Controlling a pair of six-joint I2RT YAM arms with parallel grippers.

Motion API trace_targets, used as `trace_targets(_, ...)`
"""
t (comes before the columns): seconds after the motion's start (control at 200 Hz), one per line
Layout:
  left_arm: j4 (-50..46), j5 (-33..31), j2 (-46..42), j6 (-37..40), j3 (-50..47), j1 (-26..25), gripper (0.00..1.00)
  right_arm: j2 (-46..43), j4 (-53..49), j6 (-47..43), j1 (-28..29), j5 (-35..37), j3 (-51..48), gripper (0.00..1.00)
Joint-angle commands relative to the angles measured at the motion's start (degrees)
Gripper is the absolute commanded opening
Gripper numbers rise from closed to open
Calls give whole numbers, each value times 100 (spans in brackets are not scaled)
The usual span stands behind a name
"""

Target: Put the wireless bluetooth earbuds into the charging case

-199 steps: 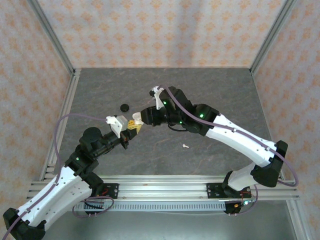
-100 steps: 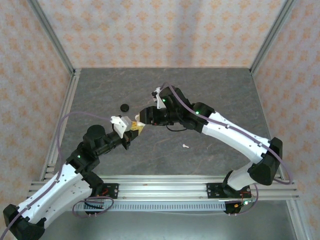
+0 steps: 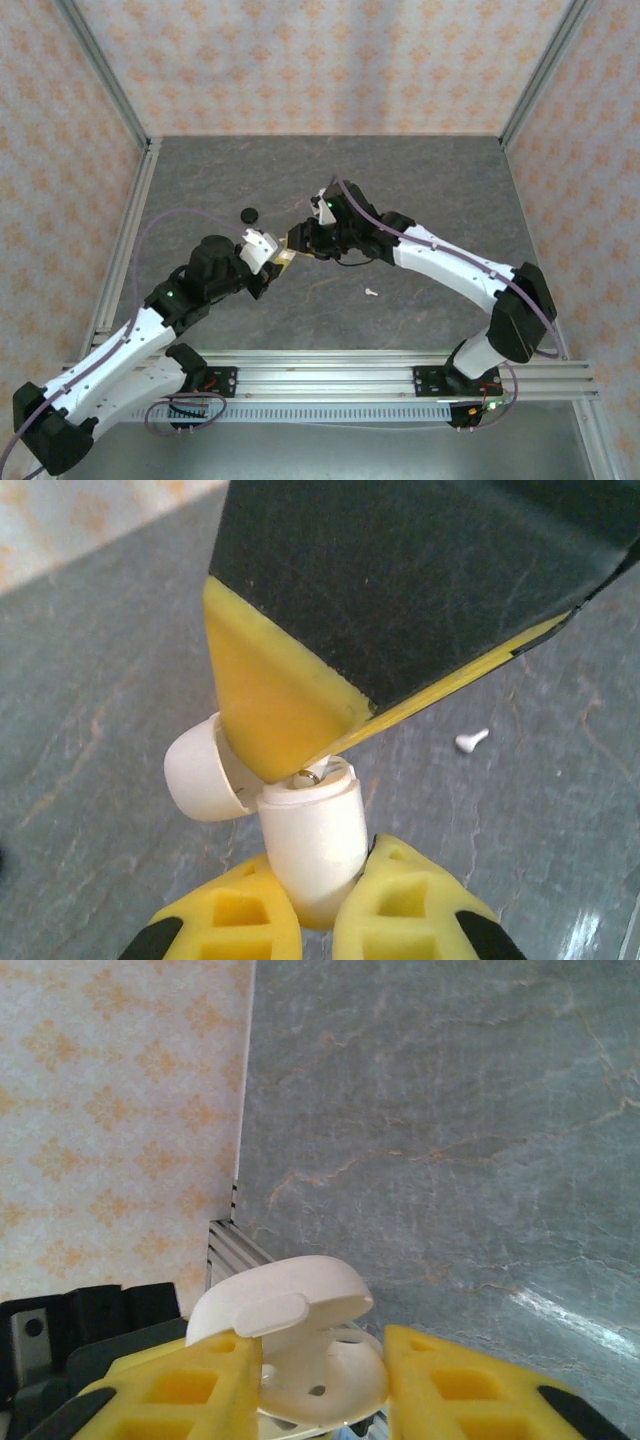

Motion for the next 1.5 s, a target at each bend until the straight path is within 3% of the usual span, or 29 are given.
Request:
trace_targets(0.0, 261, -42, 151, 253, 215, -134, 0, 230, 1054, 494, -193, -511, -580, 28)
trace_targets(0.295, 1382, -236, 881, -75, -428, -261, 0, 770, 2250, 947, -594, -1108, -1439, 19)
trace_targets(0.681, 1694, -660, 815, -36, -761, -265, 0, 705, 1827, 618, -1072, -880, -1606, 14)
trace_targets(1.096, 1785, -616, -210, 350, -991, -265, 0, -703, -1139, -1611, -1019, 497, -151, 13)
trace_targets(1.271, 1711, -331, -259, 357, -785, -265, 0, -1144, -1676, -2728, -538, 1204, 467, 13)
trace_targets(1.496, 1529, 338, -244, 272, -496, -271, 0, -1369, -1666, -3972, 222, 1919, 728, 13)
